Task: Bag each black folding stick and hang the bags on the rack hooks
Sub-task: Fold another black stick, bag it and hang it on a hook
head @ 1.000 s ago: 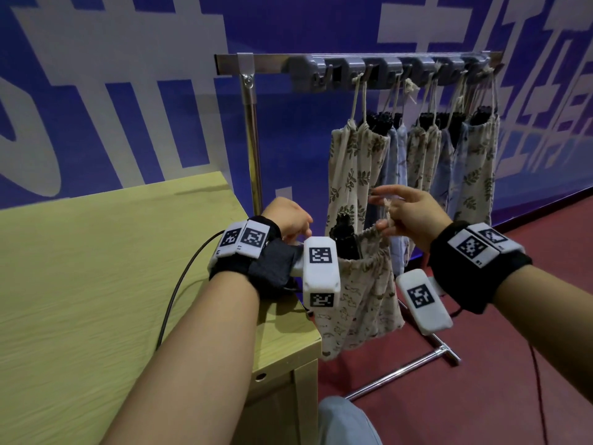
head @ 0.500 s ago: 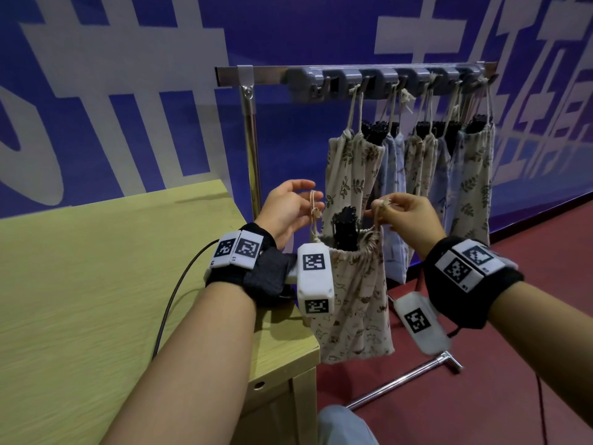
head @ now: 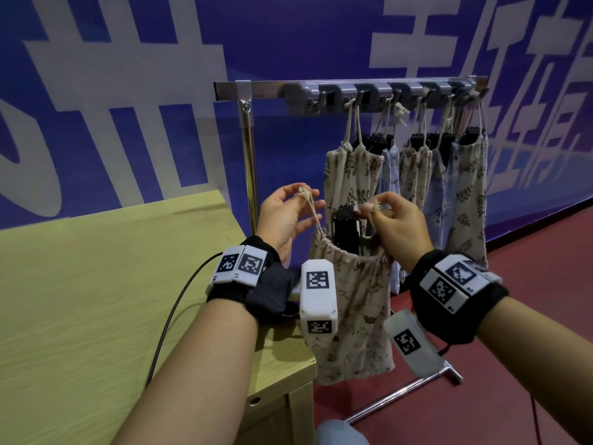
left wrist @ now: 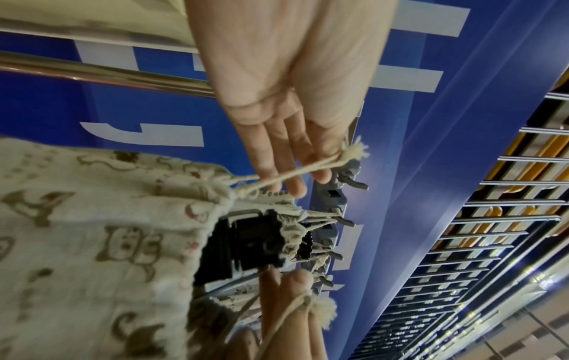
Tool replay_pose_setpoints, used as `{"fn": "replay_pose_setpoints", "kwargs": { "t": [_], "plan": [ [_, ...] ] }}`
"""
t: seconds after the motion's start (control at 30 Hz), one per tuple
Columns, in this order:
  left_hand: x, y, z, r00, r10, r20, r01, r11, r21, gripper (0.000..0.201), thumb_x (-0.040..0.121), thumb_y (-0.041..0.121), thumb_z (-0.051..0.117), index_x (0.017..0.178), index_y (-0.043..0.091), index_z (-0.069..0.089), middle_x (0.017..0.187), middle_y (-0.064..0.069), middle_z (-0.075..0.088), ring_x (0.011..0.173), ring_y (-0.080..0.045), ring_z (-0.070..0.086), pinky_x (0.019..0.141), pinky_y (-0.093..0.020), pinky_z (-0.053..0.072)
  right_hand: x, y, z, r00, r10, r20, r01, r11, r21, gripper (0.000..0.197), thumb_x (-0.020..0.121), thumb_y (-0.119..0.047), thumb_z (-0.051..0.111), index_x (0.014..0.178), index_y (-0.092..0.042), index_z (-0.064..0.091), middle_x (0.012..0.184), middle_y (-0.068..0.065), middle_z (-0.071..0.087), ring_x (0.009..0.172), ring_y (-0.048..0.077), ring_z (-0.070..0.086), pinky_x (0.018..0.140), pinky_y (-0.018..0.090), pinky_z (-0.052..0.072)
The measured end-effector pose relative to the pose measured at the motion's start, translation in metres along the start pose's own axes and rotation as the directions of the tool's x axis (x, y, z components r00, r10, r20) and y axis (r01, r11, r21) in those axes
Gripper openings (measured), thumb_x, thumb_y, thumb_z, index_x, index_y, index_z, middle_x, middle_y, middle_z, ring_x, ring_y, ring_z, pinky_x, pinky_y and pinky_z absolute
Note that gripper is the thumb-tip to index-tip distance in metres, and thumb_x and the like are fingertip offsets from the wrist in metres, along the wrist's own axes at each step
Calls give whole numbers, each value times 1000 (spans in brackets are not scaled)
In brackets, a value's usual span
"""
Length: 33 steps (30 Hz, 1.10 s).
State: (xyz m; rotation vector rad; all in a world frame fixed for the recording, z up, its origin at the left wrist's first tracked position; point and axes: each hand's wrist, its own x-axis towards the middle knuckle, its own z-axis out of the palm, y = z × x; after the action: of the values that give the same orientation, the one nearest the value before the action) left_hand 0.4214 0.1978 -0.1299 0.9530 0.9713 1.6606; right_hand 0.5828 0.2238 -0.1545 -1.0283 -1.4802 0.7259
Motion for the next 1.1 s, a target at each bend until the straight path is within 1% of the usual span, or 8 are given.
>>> {"fn": "replay_pose_setpoints", "kwargs": {
  "t": [0.1, 0.3, 0.37, 0.47, 0.6, 0.7, 0.87, 1.1],
  "plan": [
    [2, -4, 3, 1000, -15, -2, 15, 1000, -21, 15, 98, 7, 45, 88, 12, 56, 77, -2, 56, 66, -13, 58, 65, -27, 55, 5, -1, 2, 999, 36, -15, -35, 997, 70, 17, 94, -18, 54, 77, -14, 53, 77, -4, 67, 73, -2, 66, 55, 12, 44],
    [5, -6, -5, 969, -244, -28, 245, 959, 141, 27, 98, 1, 36, 84, 14, 55, 78, -2, 61, 67, -13, 55, 65, -28, 46, 1, -4, 0, 952, 273, 138, -296, 937, 185, 28, 97, 0, 42, 73, -11, 50, 71, 7, 64, 51, 10, 59, 51, 24, 44],
    [3, -5, -7, 937, -348, 10, 340, 921, 190, 29, 92, -6, 33, 87, 12, 56, 82, -4, 62, 68, -15, 57, 66, -28, 47, -2, -4, 2, 915, 355, 191, -389, 902, 186, 30, 94, 9, 35, 73, -8, 49, 56, 10, 62, 44, 11, 60, 48, 22, 46],
    [0, -4, -5, 922, -386, 43, 369, 906, 208, 25, 87, -5, 34, 90, 9, 54, 87, -9, 60, 65, -16, 53, 63, -28, 47, -8, -6, 3, 865, 435, 250, -487, 848, 210, 29, 89, 12, 28, 81, -8, 47, 65, 17, 60, 48, 20, 55, 39, 17, 43],
    [-1, -1, -5, 943, -329, 42, 308, 916, 256, 25, 87, -7, 37, 92, 10, 55, 93, -8, 55, 59, -14, 49, 47, -23, 49, -11, -5, 1, 899, 359, 252, -431, 830, 353, 39, 87, 19, 28, 93, -9, 55, 95, 16, 63, 45, 14, 46, 36, 18, 41],
    [-1, 2, -4, 938, -314, 149, 261, 920, 294, 33, 88, -10, 34, 99, 13, 57, 101, -6, 57, 63, -15, 54, 51, -27, 50, -12, -3, -5, 906, 310, 288, -420, 737, 530, 49, 86, 22, 31, 102, -14, 59, 106, 5, 65, 52, 13, 55, 44, 18, 49],
    [-3, 4, -5, 968, -203, 148, 167, 960, 226, 36, 85, -11, 37, 92, 15, 60, 82, -2, 53, 63, -13, 49, 63, -29, 44, -10, 3, 5, 905, 308, 293, -392, 871, 295, 35, 87, 18, 41, 86, -11, 59, 92, 4, 66, 42, 9, 58, 45, 19, 51],
    [-6, 3, -2, 950, -191, 247, 147, 972, 185, 35, 87, -15, 40, 97, 12, 59, 88, -5, 62, 72, -16, 57, 77, -31, 50, -7, 5, 6, 943, 257, 213, -294, 941, 167, 20, 92, 1, 51, 77, -10, 60, 69, 4, 64, 44, 2, 59, 44, 15, 48]
  ]
}}
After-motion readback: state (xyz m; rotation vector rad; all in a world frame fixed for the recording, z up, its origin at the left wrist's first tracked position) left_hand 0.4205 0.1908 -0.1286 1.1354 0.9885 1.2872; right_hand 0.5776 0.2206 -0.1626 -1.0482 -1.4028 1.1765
